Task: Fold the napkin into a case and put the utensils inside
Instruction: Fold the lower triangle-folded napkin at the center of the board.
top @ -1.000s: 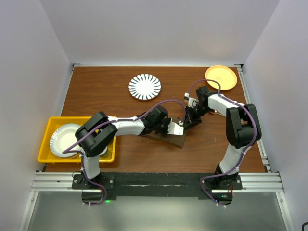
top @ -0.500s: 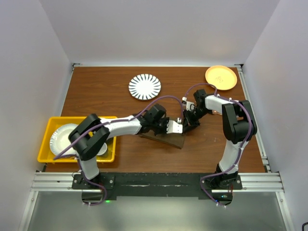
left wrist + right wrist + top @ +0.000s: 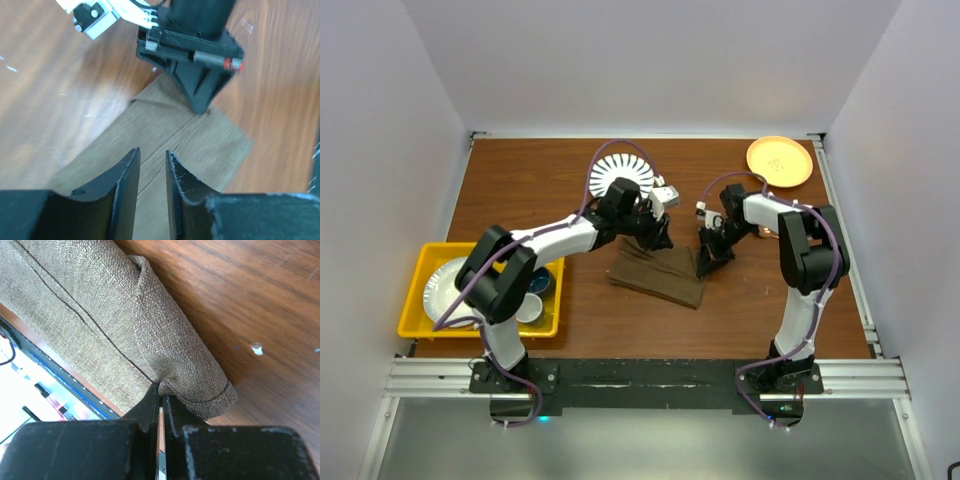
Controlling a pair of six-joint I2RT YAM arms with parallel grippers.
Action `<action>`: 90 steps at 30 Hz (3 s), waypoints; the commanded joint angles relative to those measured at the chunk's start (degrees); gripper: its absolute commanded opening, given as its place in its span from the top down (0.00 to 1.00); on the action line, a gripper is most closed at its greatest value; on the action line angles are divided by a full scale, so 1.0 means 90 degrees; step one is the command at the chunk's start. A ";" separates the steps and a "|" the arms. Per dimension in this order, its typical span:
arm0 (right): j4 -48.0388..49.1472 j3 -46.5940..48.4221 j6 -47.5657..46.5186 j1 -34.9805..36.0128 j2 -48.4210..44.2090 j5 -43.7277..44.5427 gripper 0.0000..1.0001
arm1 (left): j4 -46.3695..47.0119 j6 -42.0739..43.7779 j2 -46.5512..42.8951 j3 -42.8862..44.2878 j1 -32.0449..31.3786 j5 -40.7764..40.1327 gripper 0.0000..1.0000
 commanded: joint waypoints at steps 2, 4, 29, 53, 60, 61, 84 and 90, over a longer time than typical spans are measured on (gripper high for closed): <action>0.0407 0.0433 -0.0621 0.0033 0.0744 0.1475 1.00 | 0.1805 -0.2972 0.0471 -0.0336 0.0123 0.0204 0.66; 0.0348 0.0871 -0.0748 0.0023 0.0892 0.1602 1.00 | 0.2296 -0.3773 0.0471 -0.0629 0.0162 -0.0010 0.64; -0.0668 0.1577 -0.0438 -0.0064 0.0199 0.0363 0.58 | 0.2834 -0.5816 0.1799 -0.0855 0.0211 -0.1183 0.87; -0.0140 0.1499 0.0716 -0.0485 0.0140 -0.0341 0.76 | 0.2981 -0.5757 0.1858 -0.0963 0.0201 -0.1066 0.90; -0.0228 0.1237 0.0804 -0.0494 -0.0074 -0.0546 1.00 | 0.3010 -0.5797 0.1877 -0.0992 0.0201 -0.1086 0.91; -0.0228 0.1177 0.0756 -0.0494 -0.0094 -0.0546 1.00 | 0.3020 -0.5797 0.1887 -0.0992 0.0201 -0.1086 0.91; 0.0573 0.1205 0.0376 -0.0436 0.1204 0.0723 1.00 | 0.3654 -0.5846 0.0932 -0.1529 0.0250 -0.0588 0.84; 0.0407 0.2026 -0.0210 -0.0426 0.1400 0.0929 1.00 | 0.3675 -0.5952 0.0442 -0.1461 0.0328 -0.0421 0.80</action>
